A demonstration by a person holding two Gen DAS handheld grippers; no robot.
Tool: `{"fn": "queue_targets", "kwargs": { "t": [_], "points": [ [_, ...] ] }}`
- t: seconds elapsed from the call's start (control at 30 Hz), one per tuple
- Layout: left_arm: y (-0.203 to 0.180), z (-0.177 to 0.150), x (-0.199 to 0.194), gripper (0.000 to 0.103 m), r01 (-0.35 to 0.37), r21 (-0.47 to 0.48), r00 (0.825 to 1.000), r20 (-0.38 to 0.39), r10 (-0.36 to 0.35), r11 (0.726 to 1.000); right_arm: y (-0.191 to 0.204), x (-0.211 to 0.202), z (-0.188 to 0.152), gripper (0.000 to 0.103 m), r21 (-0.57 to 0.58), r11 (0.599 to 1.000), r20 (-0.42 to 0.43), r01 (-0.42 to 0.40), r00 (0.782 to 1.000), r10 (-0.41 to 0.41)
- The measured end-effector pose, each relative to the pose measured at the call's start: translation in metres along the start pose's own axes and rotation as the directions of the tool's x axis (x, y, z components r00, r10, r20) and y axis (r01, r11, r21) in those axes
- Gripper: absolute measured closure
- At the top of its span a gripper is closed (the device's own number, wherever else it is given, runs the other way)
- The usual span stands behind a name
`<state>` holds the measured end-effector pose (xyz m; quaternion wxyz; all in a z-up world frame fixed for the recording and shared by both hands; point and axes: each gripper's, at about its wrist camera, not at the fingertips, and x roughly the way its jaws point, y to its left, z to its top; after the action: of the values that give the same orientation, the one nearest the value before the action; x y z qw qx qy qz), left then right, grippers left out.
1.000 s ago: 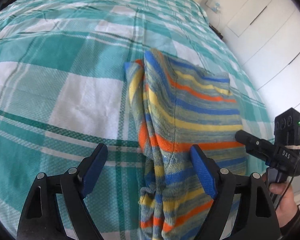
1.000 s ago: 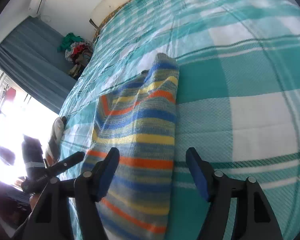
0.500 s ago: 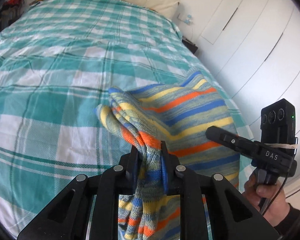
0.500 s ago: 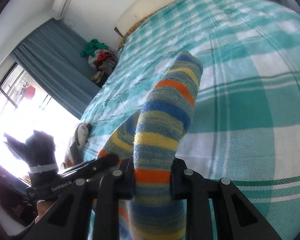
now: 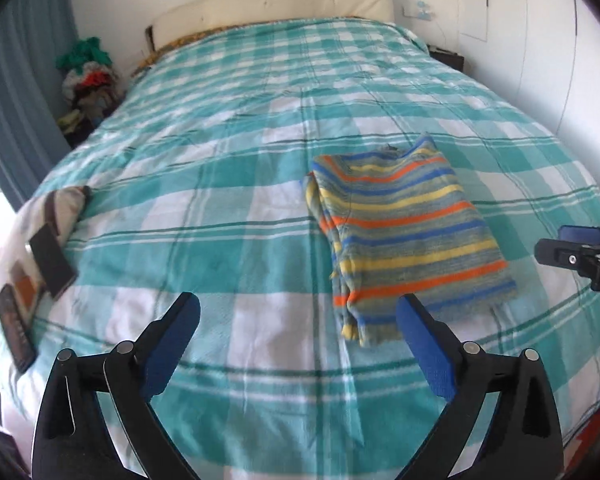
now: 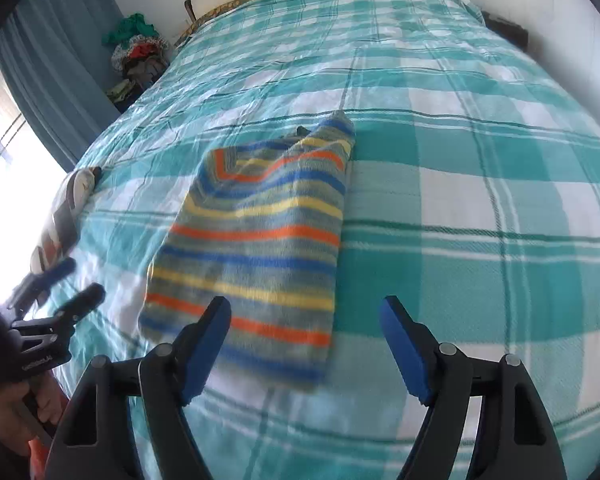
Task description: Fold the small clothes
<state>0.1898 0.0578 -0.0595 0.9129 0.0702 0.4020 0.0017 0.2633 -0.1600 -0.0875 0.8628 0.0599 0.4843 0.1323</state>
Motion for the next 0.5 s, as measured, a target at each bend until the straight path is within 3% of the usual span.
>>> {"fn": "queue_targets", "kwargs": {
  "t": [0.07, 0.17, 0.23, 0.33, 0.43, 0.5],
  "points": [
    [-0.002, -0.012, -0.026, 0.004, -0.006, -0.031, 1.0, -0.029, 0.005, 1.0, 0.009, -0.031, -0.021, 0.014, -0.014, 1.0, 0.026, 0.026, 0.999, -0.026],
    [0.003, -0.028, -0.058, 0.004, 0.091, -0.09, 0.995, -0.037, -0.095, 0.992, 0.022, -0.073, -0.049, 0.005, -0.046, 0.995, 0.066, 0.087, 0.994, -0.084],
    [0.005, -0.037, -0.075, 0.004, 0.111, -0.096, 0.993, -0.029, -0.114, 0.989, 0.03, -0.095, -0.062, 0.003, -0.063, 0.989, 0.087, 0.134, 0.988, -0.128],
    [-0.004, -0.047, -0.098, 0.004, 0.029, 0.004, 0.999, -0.018, -0.029, 1.0, 0.041, -0.123, -0.08, 0.002, -0.086, 0.984, 0.099, 0.158, 0.984, -0.15],
    [-0.016, -0.059, -0.123, 0.004, -0.157, 0.03, 0.987, 0.041, 0.156, 0.987, 0.05, -0.146, -0.095, 0.002, -0.113, 0.972, 0.127, 0.204, 0.973, -0.19],
    [-0.017, -0.065, -0.137, 0.004, -0.135, 0.006, 0.99, 0.036, 0.134, 0.991, 0.055, -0.158, -0.103, 0.002, -0.114, 0.971, 0.14, 0.21, 0.971, -0.194]
  ]
}}
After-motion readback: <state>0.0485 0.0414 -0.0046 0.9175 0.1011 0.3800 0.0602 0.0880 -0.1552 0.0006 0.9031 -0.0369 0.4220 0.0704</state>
